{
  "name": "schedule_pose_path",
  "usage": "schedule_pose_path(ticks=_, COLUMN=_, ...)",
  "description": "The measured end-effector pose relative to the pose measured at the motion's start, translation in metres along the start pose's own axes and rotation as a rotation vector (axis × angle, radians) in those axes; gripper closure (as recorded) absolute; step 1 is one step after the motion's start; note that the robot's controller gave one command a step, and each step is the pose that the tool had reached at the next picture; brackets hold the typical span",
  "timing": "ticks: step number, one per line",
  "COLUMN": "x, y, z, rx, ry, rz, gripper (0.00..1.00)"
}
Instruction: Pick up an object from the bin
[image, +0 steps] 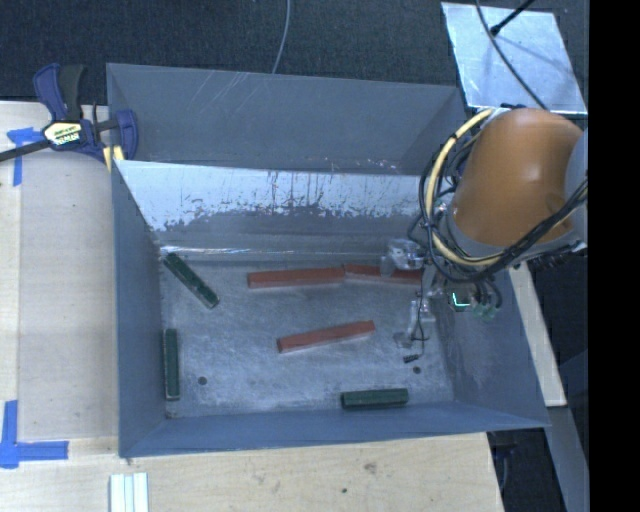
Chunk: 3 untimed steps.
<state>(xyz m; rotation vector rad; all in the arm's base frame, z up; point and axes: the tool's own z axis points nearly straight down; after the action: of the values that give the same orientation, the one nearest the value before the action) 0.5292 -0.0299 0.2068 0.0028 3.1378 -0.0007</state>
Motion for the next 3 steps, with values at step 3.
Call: schedule_pose_path(ticks=3, x=0.006, y=0.017, z=0.101, rx=-0.001, ry=-0.003, rz=0.002, gripper=0.00)
